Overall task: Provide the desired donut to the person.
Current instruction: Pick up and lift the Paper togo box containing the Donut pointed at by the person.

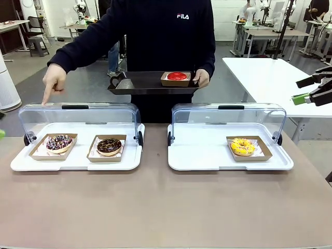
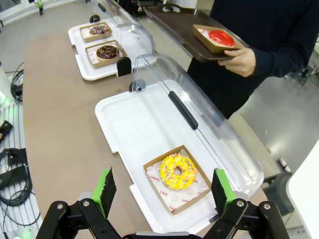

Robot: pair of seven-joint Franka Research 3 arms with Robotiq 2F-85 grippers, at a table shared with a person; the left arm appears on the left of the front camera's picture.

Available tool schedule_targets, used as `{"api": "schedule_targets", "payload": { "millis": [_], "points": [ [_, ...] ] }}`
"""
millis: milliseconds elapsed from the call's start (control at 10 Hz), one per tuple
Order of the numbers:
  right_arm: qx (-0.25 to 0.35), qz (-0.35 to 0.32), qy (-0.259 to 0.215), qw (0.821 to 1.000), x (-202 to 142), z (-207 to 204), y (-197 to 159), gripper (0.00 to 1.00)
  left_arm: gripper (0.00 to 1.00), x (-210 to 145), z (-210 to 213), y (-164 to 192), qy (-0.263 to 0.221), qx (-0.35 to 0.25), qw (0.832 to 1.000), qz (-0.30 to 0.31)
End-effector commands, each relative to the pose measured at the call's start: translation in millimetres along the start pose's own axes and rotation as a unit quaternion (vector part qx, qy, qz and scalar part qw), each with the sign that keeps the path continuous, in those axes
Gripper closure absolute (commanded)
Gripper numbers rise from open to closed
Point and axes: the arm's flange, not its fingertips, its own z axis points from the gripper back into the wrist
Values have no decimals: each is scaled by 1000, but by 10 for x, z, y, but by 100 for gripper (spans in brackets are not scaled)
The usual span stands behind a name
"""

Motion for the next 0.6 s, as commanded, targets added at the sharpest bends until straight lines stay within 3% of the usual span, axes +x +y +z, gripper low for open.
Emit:
{"api": "schedule_targets", "payload": {
  "millis": [0,200,500],
  "points": [
    [7,7,-1,1000,-12,-4,17,0,0,-204,-215,225,93,-42,994,-37],
    [7,7,-1,1000,-12,-4,17,0,0,-549,-789,404,125,-81,988,-50],
    [7,7,-1,1000,-12,-4,17,0,0,-764,-1157,558,165,-60,979,-104]
  ]
}}
